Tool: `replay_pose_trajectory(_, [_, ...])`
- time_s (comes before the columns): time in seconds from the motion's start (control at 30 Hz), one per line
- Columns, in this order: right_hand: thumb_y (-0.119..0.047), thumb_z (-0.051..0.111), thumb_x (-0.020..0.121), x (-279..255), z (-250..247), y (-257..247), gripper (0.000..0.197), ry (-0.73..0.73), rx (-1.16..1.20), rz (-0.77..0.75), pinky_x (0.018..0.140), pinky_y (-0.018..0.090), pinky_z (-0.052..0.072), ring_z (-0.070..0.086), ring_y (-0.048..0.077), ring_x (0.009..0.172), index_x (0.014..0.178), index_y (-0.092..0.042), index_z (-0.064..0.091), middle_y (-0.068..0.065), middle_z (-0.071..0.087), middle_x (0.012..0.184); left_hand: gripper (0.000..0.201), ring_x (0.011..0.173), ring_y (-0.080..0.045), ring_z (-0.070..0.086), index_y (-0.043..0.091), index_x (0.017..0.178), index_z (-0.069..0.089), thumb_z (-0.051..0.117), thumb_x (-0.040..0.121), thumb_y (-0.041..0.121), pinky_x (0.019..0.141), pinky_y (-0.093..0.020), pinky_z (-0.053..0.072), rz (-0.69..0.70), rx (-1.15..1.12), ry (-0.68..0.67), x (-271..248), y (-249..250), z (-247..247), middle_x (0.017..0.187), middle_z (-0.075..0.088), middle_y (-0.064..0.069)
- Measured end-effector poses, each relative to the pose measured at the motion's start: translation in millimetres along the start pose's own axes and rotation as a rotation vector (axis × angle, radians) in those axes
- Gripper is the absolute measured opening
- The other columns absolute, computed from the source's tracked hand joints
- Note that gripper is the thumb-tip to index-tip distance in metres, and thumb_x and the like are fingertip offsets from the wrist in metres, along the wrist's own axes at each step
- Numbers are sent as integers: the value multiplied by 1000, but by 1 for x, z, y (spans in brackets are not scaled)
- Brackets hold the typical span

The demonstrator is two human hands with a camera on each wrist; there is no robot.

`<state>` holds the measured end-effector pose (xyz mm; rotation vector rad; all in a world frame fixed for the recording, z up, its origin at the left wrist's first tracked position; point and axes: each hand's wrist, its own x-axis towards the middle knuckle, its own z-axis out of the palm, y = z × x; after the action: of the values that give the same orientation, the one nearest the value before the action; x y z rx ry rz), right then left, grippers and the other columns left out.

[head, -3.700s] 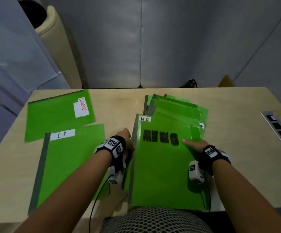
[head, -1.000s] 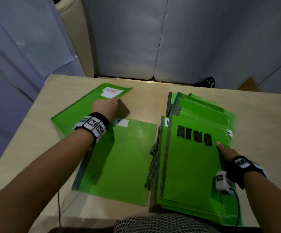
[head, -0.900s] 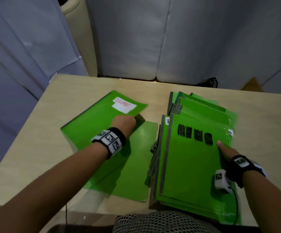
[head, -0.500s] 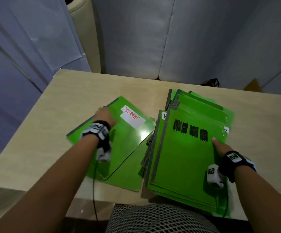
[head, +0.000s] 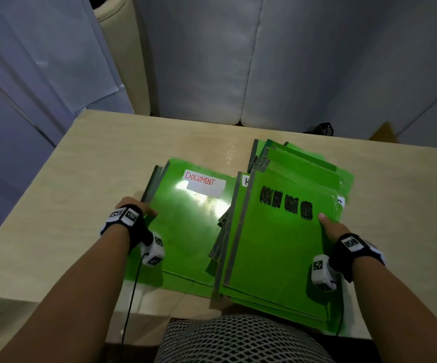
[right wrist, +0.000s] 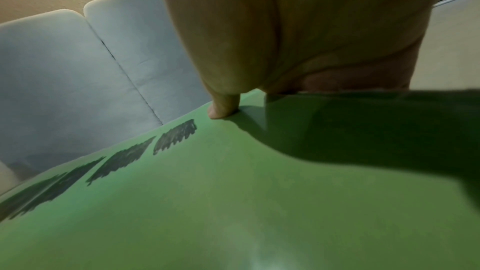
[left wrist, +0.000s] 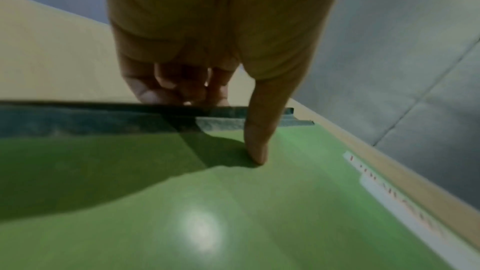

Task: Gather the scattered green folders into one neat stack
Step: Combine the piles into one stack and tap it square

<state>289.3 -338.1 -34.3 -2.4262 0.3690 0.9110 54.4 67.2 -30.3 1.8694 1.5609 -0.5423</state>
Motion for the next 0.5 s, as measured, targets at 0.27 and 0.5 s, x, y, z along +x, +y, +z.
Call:
replay_pose_trajectory(0.27, [-58,33,97,-3,-1,-1,79,-13,4,-15,109,48,35,42,43,132,140,8,41,30,36,147,45,101,-37,60,-5,114,55,76,77,13,82,-39,46,360,-35,229,-71,62,-66,115,62,-25])
replay_pose_trajectory(0.5, [-56,33,98,-10,-2,-2,77,-23,36,-17,110,45,31,38,41,136,143,7,36,29,32,151,32,85,-21,47,16,89,42,73,79,14,73,-34,38,747,-250,453,-160,131,-123,88,49,-7])
